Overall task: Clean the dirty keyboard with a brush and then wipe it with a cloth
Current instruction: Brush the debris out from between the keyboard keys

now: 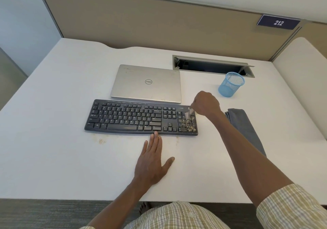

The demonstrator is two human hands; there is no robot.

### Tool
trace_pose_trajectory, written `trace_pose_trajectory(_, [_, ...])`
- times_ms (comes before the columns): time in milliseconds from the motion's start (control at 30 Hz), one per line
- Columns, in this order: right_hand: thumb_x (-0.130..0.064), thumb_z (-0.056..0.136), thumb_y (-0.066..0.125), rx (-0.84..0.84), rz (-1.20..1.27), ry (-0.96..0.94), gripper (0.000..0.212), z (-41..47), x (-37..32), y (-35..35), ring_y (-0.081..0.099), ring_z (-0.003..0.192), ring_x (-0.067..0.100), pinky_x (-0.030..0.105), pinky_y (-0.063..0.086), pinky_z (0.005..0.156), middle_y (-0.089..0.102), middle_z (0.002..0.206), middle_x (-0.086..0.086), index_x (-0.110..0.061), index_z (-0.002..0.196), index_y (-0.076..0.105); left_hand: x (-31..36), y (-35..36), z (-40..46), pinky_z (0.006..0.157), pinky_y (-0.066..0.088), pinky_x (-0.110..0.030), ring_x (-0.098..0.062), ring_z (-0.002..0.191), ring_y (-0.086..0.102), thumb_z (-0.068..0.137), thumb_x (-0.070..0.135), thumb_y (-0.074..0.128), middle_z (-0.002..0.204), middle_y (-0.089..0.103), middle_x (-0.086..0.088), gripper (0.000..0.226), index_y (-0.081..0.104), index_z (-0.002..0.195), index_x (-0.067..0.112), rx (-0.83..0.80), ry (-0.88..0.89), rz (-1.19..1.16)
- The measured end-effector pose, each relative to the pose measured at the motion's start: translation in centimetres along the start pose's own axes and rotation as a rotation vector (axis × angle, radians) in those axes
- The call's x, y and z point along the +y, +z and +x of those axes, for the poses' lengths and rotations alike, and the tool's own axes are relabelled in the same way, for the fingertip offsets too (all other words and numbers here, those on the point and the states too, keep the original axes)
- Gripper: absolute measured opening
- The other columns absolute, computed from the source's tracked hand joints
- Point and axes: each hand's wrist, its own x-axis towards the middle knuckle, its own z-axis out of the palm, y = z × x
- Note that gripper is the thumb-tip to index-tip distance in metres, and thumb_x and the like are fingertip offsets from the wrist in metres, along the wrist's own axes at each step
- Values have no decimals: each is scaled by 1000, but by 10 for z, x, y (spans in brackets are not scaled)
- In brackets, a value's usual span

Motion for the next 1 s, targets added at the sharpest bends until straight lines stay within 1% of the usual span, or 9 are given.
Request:
trace_pose_trajectory(100, [-11, 84, 58, 70, 22, 12, 15, 1, -2, 1, 59, 71, 26, 29, 44, 62, 69, 85, 8, -6, 91, 69, 0, 0, 0, 123, -11, -32, -19, 154, -19, 100, 71, 21, 167, -18, -6, 91, -4, 161, 9, -7, -2, 2])
trace_pose_trajectory(233, [-10, 81, 60, -13, -1, 2, 13, 0, -3, 2, 62, 74, 26, 30, 47, 62, 70, 86, 8, -5, 91, 68, 0, 1, 0, 123, -10, -33, -20, 154, -18, 99, 71, 22, 167, -17, -7, 91, -3, 161, 8, 0, -3, -1])
trace_pose_trajectory(367, [-10, 83, 59, 31, 12, 11, 13, 2, -1, 2, 61, 75, 26, 30, 47, 63, 68, 86, 6, -4, 91, 67, 0, 1, 0, 123, -11, -32, -19, 154, -20, 100, 71, 22, 166, -20, -6, 91, -6, 160, 9, -9, 0, 2])
trace_pose_trajectory(467, [-12, 81, 60, -49, -1, 1, 14, 2, 1, 0, 62, 77, 26, 30, 48, 65, 69, 87, 7, -7, 91, 68, 0, 0, 0, 123, -12, -32, -19, 154, -20, 99, 71, 22, 166, -20, -7, 91, -6, 160, 9, -5, 1, -3])
trace_pose_trajectory(567, [-12, 82, 59, 40, 25, 33, 11, 4, 6, -7, 62, 75, 28, 30, 46, 63, 66, 83, 8, -6, 87, 66, 0, 1, 1, 123, -10, -32, -20, 154, -18, 99, 72, 21, 167, -18, -7, 92, -4, 161, 9, -10, 0, 1])
trace_pose_trajectory(633, [-13, 85, 56, 111, 21, 52, 14, 4, 11, -3, 61, 74, 28, 30, 45, 63, 68, 86, 9, -7, 91, 68, -1, 2, 1, 124, -6, -34, -21, 155, -14, 99, 72, 21, 168, -14, -7, 92, 0, 161, 8, -6, -7, 6])
trace_pose_trajectory(767, [-12, 81, 57, -3, 10, 34, 18, 1, 18, 0, 64, 80, 28, 31, 49, 66, 71, 91, 8, -9, 93, 70, -1, 4, 1, 124, -5, -34, -20, 155, -14, 99, 72, 20, 168, -14, -7, 92, 0, 161, 8, -8, -5, 9])
trace_pose_trajectory(933, [-14, 85, 56, 83, 39, 37, 18, 3, 16, -3, 65, 80, 28, 30, 47, 63, 70, 91, 10, -7, 95, 69, -1, 2, 1, 123, -9, -33, -19, 154, -18, 98, 72, 20, 167, -17, -6, 92, -4, 161, 9, -10, -5, 2])
trace_pose_trajectory(1000, [-12, 84, 57, 34, 27, 30, 16, 2, 18, -1, 64, 81, 28, 30, 46, 65, 70, 92, 9, -7, 94, 69, 0, 2, 1, 123, -10, -32, -19, 154, -18, 98, 73, 19, 167, -18, -6, 92, -3, 161, 9, -9, -4, 2])
